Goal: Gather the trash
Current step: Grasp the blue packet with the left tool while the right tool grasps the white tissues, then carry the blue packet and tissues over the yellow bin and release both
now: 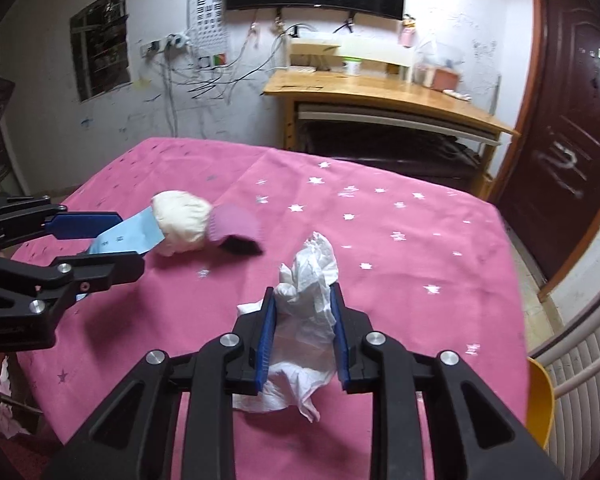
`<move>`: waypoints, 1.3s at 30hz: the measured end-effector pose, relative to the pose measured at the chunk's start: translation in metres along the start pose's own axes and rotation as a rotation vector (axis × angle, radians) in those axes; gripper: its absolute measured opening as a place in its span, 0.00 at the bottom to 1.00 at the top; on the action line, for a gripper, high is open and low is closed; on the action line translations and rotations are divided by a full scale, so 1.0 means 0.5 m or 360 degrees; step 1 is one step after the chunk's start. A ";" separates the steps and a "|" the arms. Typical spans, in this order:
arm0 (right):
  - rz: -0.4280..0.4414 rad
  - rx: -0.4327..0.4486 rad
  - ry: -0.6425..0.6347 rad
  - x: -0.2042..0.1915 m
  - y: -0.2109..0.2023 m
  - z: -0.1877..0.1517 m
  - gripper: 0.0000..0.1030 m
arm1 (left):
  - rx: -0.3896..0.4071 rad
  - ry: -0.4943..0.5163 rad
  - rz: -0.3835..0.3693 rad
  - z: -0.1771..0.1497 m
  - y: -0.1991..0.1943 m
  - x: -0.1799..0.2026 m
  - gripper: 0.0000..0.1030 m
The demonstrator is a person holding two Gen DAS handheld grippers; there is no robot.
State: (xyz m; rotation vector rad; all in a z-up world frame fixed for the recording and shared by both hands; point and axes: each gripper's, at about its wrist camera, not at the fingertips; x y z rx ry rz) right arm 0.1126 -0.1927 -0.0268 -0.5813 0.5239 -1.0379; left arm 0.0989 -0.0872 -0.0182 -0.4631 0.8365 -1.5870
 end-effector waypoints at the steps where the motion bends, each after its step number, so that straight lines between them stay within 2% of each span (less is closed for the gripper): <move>1: -0.0012 0.0016 0.0015 0.009 -0.009 -0.002 0.19 | 0.0016 0.0016 -0.0012 0.006 -0.006 0.013 0.45; 14: -0.0245 0.0137 0.0237 0.148 -0.129 -0.072 0.19 | 0.0138 0.0243 -0.0224 0.096 -0.027 0.203 0.45; 30: -0.0551 0.0212 0.0558 0.348 -0.240 -0.206 0.19 | 0.0095 0.0498 -0.0362 0.162 0.018 0.451 0.45; 38: -0.0525 0.0186 0.0717 0.423 -0.241 -0.255 0.20 | 0.0037 0.0557 -0.0384 0.181 0.049 0.545 0.45; 39: -0.0522 0.0170 0.0726 0.429 -0.237 -0.260 0.22 | 0.0031 0.0563 -0.0383 0.181 0.052 0.553 0.45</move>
Point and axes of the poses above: each gripper's, at about its wrist camera, not at the fingertips, and y roughly the way its jaws point, x to its right, z to its top, and after that the axes turned 15 degrees about z, right-handed
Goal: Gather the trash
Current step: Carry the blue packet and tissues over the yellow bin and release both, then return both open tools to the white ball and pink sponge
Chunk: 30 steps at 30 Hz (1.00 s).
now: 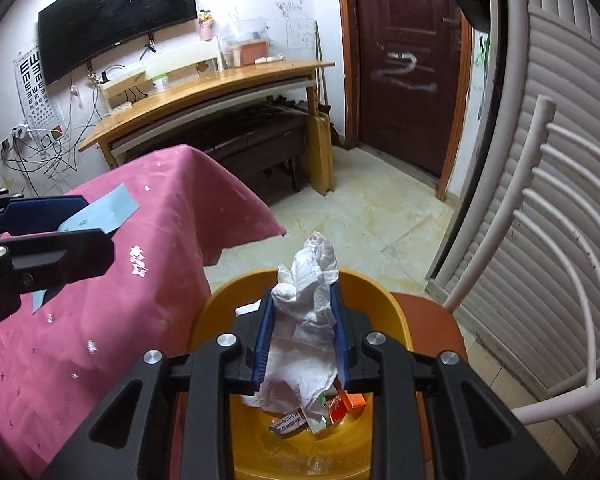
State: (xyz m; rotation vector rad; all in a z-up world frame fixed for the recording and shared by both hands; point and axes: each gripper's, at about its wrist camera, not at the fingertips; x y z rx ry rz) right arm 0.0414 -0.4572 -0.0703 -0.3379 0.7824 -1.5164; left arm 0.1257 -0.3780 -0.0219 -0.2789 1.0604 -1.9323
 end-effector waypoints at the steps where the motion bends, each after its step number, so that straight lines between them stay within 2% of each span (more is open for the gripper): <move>1: -0.0008 -0.0006 0.0000 0.000 0.005 0.000 0.24 | -0.0006 0.0005 -0.0001 0.002 0.005 0.006 0.45; 8: -0.0055 -0.0062 0.0003 0.013 0.026 -0.002 0.34 | -0.0030 0.0016 0.0003 0.015 0.026 0.028 0.45; 10: -0.0058 -0.0069 0.0010 0.018 0.028 -0.001 0.45 | -0.0033 0.0014 0.0005 0.018 0.027 0.027 0.45; 13: -0.0067 -0.0088 -0.0006 0.016 0.035 -0.002 0.54 | -0.0037 0.0022 0.0007 0.020 0.031 0.031 0.45; 23: -0.0203 -0.0191 -0.0054 0.030 0.050 -0.015 0.61 | -0.0046 0.0042 0.0023 0.029 0.044 0.051 0.46; 27: -0.0235 -0.0202 -0.0043 0.041 0.048 -0.019 0.62 | -0.0050 0.0011 0.0023 0.036 0.051 0.056 0.52; 30: -0.0248 -0.0192 -0.0034 0.049 0.043 -0.019 0.63 | -0.0053 -0.0017 0.0033 0.040 0.053 0.055 0.63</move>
Point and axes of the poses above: each gripper's, at about its wrist camera, not at the fingertips, and y roughly the way its jaws point, x to its right, z to its top, and after that the axes turned 15 degrees about z, right-handed
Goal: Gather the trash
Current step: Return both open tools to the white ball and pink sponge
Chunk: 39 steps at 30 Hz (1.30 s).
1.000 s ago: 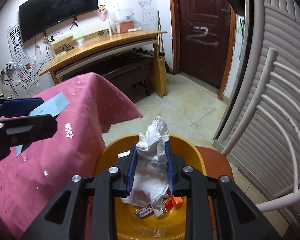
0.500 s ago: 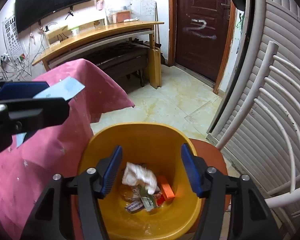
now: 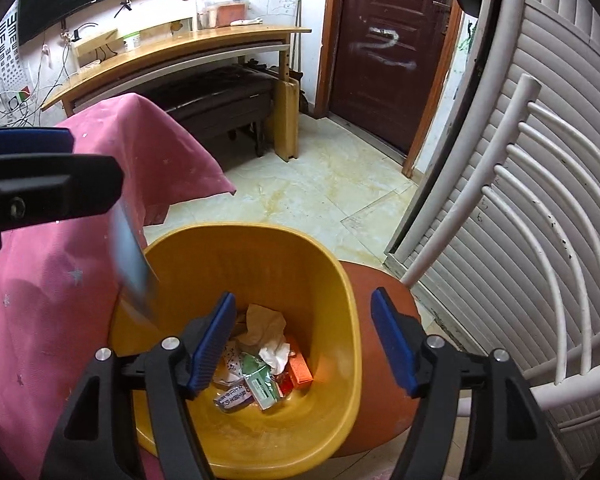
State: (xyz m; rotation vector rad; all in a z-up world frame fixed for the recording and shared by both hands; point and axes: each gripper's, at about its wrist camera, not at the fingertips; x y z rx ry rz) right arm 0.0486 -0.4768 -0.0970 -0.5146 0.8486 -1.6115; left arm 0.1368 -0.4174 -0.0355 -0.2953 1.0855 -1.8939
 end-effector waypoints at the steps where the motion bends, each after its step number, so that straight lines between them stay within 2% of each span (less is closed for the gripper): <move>1: -0.0002 0.0004 0.0005 0.003 -0.001 0.000 0.63 | 0.0005 -0.0006 0.0004 0.000 -0.002 -0.002 0.65; 9: 0.0011 0.0045 -0.0020 -0.013 -0.017 0.001 0.64 | 0.0031 -0.0073 0.0044 -0.009 -0.024 -0.039 0.66; 12: 0.0010 0.0079 -0.0057 -0.034 -0.032 0.007 0.65 | 0.0051 -0.0124 0.0061 -0.019 -0.039 -0.067 0.70; 20: 0.0094 0.0218 -0.0158 -0.117 -0.081 0.025 0.72 | 0.0124 -0.0242 0.0172 -0.061 -0.094 -0.184 0.77; 24: 0.0190 0.0268 -0.0198 -0.170 -0.101 0.041 0.73 | 0.0146 -0.0342 0.0236 -0.082 -0.117 -0.256 0.77; 26: 0.0247 0.0302 -0.0230 -0.206 -0.112 0.054 0.74 | 0.0150 -0.0393 0.0275 -0.095 -0.126 -0.292 0.81; 30: 0.0439 0.0321 -0.0348 -0.290 -0.124 0.079 0.77 | 0.0157 -0.0461 0.0376 -0.127 -0.148 -0.370 0.84; 35: 0.0602 0.0274 -0.0480 -0.392 -0.110 0.096 0.78 | 0.0122 -0.0545 0.0490 -0.185 -0.170 -0.471 0.85; 39: 0.0692 0.0205 -0.0579 -0.475 -0.085 0.099 0.78 | 0.0104 -0.0605 0.0524 -0.220 -0.182 -0.525 0.85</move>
Point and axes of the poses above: each gripper's, at about its wrist camera, not at the fingertips, and y roughly the way its jaws point, x to its right, z to its top, and after that the axes turned 15 degrees about z, right-handed
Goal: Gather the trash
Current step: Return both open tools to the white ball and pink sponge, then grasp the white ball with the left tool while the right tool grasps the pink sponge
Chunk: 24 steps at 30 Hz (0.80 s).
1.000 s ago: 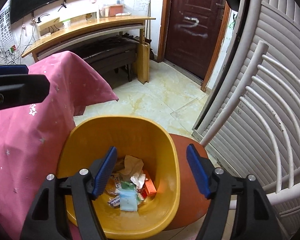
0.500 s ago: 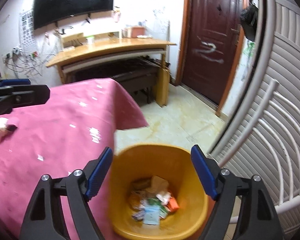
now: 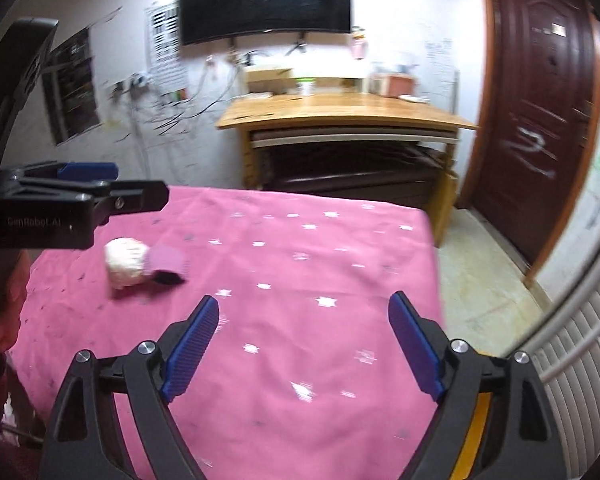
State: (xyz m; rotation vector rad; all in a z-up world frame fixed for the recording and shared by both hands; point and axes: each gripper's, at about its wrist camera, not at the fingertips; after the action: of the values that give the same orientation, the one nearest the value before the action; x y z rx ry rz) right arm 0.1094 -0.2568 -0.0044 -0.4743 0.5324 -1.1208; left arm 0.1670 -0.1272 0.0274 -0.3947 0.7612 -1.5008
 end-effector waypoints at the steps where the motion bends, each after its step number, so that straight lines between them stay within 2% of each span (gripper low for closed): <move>1: 0.0009 -0.0014 -0.0008 -0.009 0.011 0.006 0.78 | -0.0005 -0.0009 0.0005 -0.003 0.001 -0.012 0.86; 8: 0.0144 -0.0111 -0.0045 -0.067 0.086 0.024 0.78 | -0.0067 -0.0075 0.0031 -0.036 0.024 -0.083 0.89; 21: 0.0126 -0.0202 -0.0049 -0.088 0.144 0.039 0.78 | -0.0278 -0.0083 -0.0052 -0.094 0.100 -0.115 0.89; 24: 0.0119 -0.0206 -0.0037 -0.086 0.151 0.040 0.78 | -0.0317 -0.0062 -0.0086 -0.104 0.115 -0.109 0.74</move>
State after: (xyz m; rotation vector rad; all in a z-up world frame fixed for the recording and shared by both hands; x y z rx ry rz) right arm 0.1608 -0.1880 -0.0276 -0.5748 0.6003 -1.0123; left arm 0.1804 -0.0589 -0.0373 -0.5968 0.8785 -1.4679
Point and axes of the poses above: each gripper's, at about its wrist camera, not at the fingertips, and y roughly the way its jaws point, x to its right, z to its top, and after that the axes turned 15 degrees about z, right-handed
